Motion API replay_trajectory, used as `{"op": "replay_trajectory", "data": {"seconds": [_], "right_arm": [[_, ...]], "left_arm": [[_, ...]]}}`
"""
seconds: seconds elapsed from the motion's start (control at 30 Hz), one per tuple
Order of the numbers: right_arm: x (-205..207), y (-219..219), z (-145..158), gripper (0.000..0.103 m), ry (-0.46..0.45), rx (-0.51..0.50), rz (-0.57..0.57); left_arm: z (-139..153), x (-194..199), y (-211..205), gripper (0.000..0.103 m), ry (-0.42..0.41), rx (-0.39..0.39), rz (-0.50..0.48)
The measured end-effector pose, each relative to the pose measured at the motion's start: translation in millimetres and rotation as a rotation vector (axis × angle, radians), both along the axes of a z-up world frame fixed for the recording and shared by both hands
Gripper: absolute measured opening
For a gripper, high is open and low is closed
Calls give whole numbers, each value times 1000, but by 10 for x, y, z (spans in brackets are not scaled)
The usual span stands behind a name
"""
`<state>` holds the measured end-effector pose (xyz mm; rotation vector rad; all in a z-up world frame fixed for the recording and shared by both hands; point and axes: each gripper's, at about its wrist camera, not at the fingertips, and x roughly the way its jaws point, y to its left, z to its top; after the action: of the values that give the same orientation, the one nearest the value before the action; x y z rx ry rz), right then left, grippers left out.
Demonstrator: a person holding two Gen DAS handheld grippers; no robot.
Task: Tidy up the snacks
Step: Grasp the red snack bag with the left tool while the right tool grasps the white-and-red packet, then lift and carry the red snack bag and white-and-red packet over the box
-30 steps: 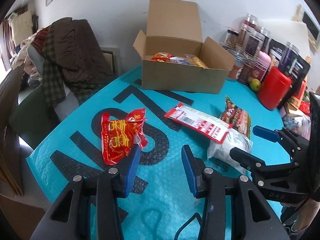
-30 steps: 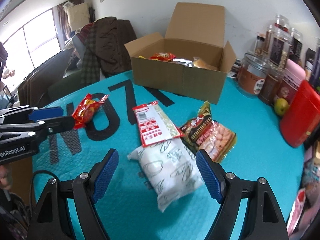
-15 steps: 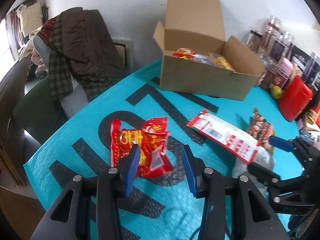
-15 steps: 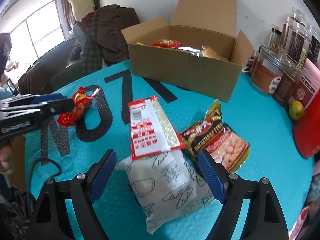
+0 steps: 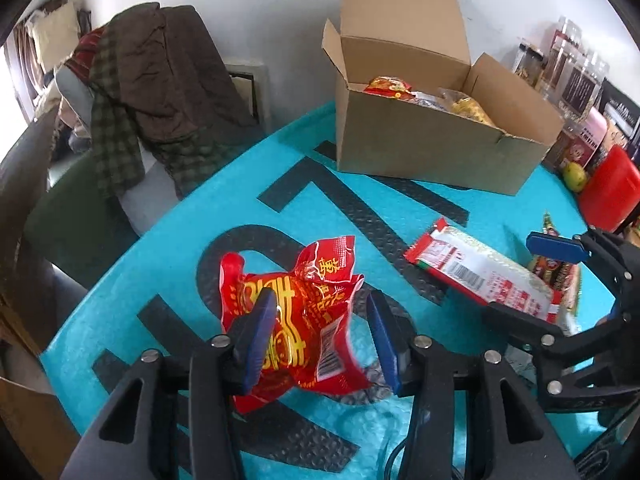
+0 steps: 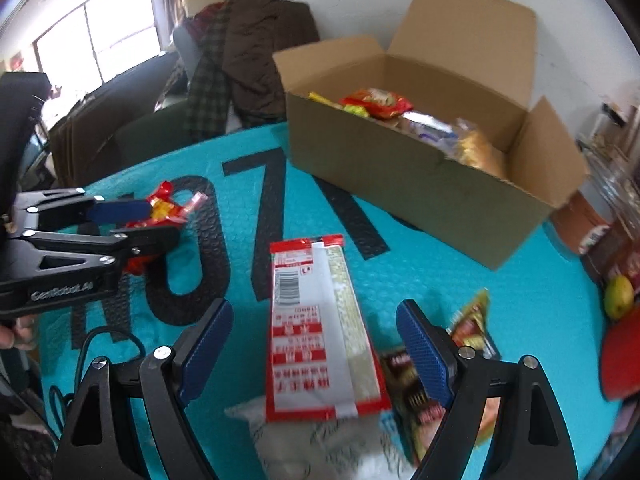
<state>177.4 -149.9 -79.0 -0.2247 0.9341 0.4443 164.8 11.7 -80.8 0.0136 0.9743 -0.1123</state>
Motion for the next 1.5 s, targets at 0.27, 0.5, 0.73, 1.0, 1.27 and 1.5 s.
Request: {"op": "replay_trajectory", "data": {"seconds": [0.27,0.5,0.73,1.0,1.27,1.5], "right_arm": [[218,156,-287,71,107,-79,27],[173,160,-280,47,87,-85,18],[61,223,-141,47,47,-58,17],[-116,263,8,47,20,-18,8],[-227,270,-5,47,40,-5,-10],[-330,253,-37,47,57,12,-33]], "left_arm": [[12,39,84,47,7,-3,28],[76,-61,203,47,-7,-58,55],[-64,-47,334,75,39,-115,98],[-294,61,391,78,90,-102,94],[-293,12,358,59,-5,-72,36],[-237,-83,344,50,-2,-88,-3]]}}
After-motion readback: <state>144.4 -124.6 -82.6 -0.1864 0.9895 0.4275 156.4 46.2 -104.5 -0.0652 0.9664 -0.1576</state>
